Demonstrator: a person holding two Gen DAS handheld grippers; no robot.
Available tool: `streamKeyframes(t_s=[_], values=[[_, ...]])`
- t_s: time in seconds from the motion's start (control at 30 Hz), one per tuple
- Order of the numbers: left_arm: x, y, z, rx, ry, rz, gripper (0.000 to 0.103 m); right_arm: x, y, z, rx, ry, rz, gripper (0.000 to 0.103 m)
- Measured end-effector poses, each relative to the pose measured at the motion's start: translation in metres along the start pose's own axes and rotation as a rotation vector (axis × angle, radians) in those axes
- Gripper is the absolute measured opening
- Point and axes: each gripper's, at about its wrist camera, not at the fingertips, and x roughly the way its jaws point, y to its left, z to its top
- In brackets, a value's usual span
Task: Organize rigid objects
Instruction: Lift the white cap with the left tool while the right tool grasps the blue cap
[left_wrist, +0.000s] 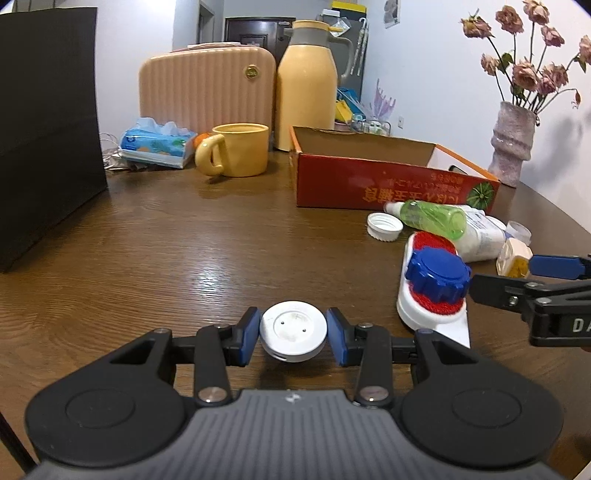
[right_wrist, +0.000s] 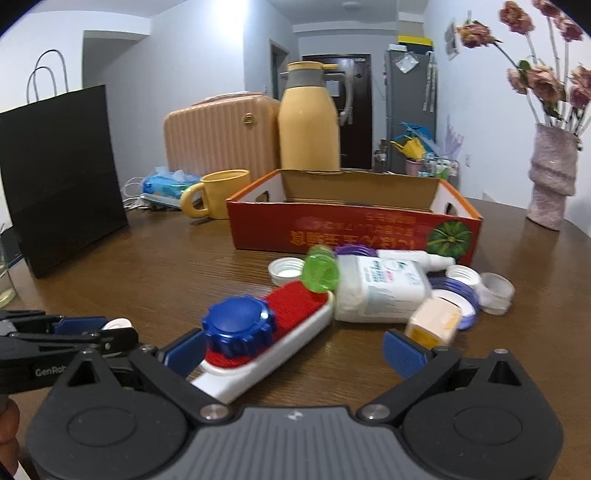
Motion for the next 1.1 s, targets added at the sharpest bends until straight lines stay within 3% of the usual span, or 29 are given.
streamKeyframes(t_s=[0.37,0.57,0.6,0.63,1.1], values=[[-0.006,0.007,0.006,-0.018,-0.025,0.018,0.040,0.020,0.028,0.007,-0.095,-0.030,0.076,0.083],[-0.007,0.010,0.008,-0.027,-0.028,0.027,0.040,0.033,0.035,0.009,-0.119,-0.001,0.083,0.064],[-0.007,0.010,0.009,-0.029,-0.027,0.028,0.040,0.035,0.035,0.008,-0.122,0.007,0.083,0.055],[-0.007,0.011,0.009,-0.030,-0.027,0.028,0.040,0.036,0.035,0.008,-0.122,0.014,0.084,0.053],[-0.013,0.001,0.028,-0.028,-0.061,0.024,0.040,0.016,0.017,0.017,-0.079,-0.043,0.087,0.053]])
